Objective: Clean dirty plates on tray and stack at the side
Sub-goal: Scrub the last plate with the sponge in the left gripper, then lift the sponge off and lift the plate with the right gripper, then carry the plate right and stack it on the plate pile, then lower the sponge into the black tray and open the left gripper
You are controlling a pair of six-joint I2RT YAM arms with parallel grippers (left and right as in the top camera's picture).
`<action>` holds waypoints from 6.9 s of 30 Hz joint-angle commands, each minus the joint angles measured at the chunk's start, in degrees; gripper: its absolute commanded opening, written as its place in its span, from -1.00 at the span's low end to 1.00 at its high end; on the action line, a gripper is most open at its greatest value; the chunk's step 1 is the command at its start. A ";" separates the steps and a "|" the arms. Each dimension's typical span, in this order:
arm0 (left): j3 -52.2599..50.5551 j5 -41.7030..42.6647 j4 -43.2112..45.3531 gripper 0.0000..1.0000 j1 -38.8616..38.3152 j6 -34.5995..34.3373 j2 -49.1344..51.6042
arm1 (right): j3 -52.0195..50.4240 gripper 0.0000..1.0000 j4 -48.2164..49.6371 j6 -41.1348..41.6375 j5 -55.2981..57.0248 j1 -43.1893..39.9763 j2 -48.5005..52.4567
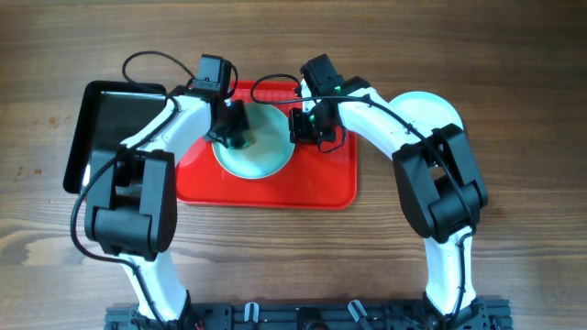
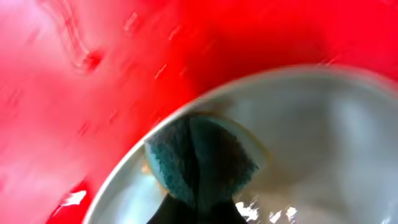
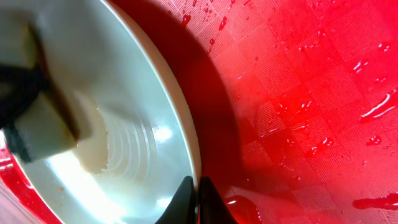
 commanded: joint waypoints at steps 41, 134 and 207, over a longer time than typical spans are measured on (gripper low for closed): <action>4.83 -9.27 -12.22 -0.92 4.66 -3.04 -8.52 | -0.15 -0.35 -0.46 2.49 0.15 -0.22 0.33; 4.07 -2.93 -5.75 -0.92 6.71 -0.07 -5.09 | -1.60 -0.92 -17.00 2.80 92.32 19.37 -26.05; 9.27 -4.68 -19.43 -0.92 10.64 19.15 -8.96 | -10.32 0.29 4.15 -7.45 5.84 -8.63 -22.62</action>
